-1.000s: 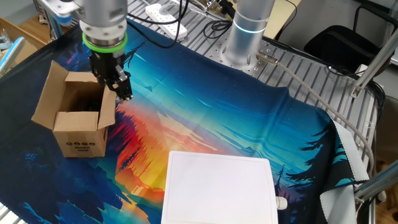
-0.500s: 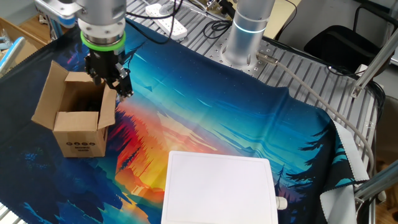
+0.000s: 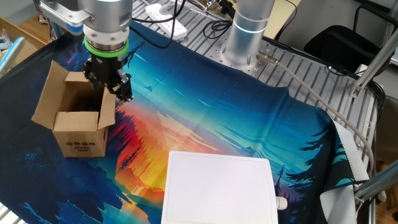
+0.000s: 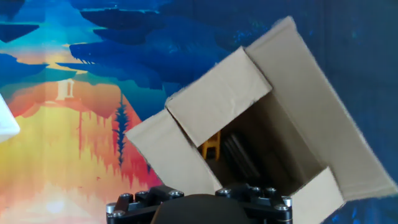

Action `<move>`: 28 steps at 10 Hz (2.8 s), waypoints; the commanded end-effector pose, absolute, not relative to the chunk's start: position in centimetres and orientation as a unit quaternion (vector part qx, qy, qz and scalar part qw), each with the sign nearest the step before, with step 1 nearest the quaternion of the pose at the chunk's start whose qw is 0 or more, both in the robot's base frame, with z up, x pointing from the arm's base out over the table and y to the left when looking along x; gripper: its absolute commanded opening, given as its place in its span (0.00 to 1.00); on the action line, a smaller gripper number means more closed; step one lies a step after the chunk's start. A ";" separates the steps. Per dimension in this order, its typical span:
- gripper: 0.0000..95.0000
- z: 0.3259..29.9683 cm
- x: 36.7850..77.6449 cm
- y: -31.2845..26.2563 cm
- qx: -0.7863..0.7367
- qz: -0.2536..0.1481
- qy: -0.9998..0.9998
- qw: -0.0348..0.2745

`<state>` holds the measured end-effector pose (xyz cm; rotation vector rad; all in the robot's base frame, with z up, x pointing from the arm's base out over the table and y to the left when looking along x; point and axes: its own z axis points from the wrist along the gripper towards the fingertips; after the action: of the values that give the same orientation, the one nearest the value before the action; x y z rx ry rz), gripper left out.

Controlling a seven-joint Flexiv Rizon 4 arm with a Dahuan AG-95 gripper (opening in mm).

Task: Cover the box

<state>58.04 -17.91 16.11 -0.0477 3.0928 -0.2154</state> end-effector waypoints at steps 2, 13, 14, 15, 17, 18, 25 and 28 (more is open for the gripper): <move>0.80 15.8 59.4 -19.3 -0.034 -0.073 0.997 0.017; 0.40 16.2 59.7 -20.3 -0.058 -0.077 0.995 0.011; 0.40 16.1 59.7 -20.4 -0.061 -0.077 0.995 0.012; 0.40 16.0 59.8 -20.6 -0.065 -0.076 0.995 0.013; 0.40 15.7 59.8 -21.1 -0.070 -0.077 0.994 0.020; 0.40 15.6 59.8 -21.1 -0.071 -0.082 0.994 0.024; 0.60 17.2 59.4 -20.5 -0.058 -0.094 0.994 0.019; 0.60 16.9 59.5 -20.9 -0.068 -0.095 0.993 0.022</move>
<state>59.19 -20.93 16.97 -0.2177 3.0730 -0.2966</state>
